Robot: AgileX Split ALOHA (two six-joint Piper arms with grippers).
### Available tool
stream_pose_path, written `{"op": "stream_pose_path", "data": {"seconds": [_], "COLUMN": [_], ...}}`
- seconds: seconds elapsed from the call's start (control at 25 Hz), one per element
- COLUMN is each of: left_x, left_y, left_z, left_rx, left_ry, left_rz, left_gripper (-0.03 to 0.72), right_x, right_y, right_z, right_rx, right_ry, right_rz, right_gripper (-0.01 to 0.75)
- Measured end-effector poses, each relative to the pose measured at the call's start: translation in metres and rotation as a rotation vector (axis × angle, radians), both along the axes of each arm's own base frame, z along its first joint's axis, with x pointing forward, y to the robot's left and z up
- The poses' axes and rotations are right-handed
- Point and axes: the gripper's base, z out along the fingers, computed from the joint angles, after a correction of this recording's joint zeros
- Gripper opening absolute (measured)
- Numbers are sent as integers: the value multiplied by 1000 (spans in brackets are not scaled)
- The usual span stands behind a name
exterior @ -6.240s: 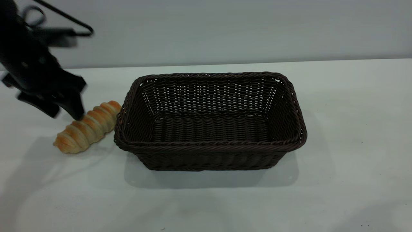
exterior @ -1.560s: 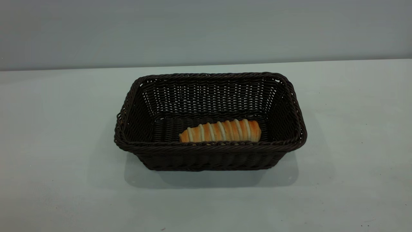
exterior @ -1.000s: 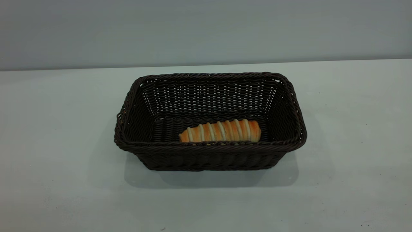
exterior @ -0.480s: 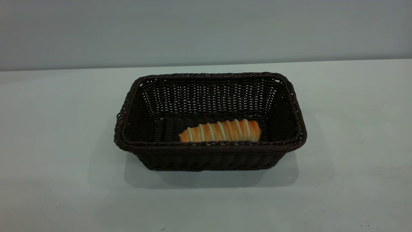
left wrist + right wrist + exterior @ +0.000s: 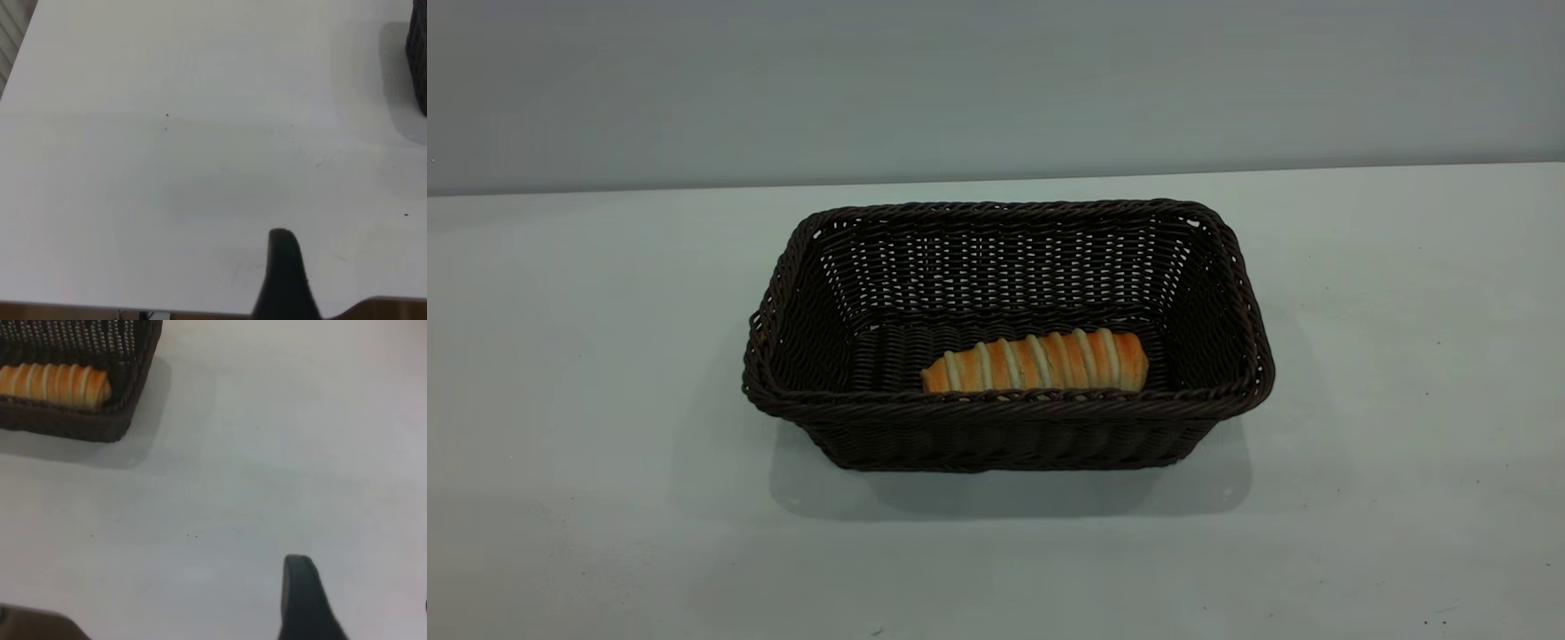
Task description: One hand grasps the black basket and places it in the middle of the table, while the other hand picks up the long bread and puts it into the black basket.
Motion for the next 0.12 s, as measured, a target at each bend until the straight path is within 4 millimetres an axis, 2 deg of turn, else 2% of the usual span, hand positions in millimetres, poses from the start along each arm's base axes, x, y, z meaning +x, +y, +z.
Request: {"op": "stream_pose_path", "data": {"seconds": [0.12], "left_x": [0], "left_y": [0], "left_z": [0], "left_rx": [1], "left_ry": [0], "left_rz": [-1], "left_gripper": [570], "right_x": [0], "right_y": [0], "right_z": [0], "right_rx": [0], "right_ry": [0], "right_rz": [0], "right_gripper": [443]}}
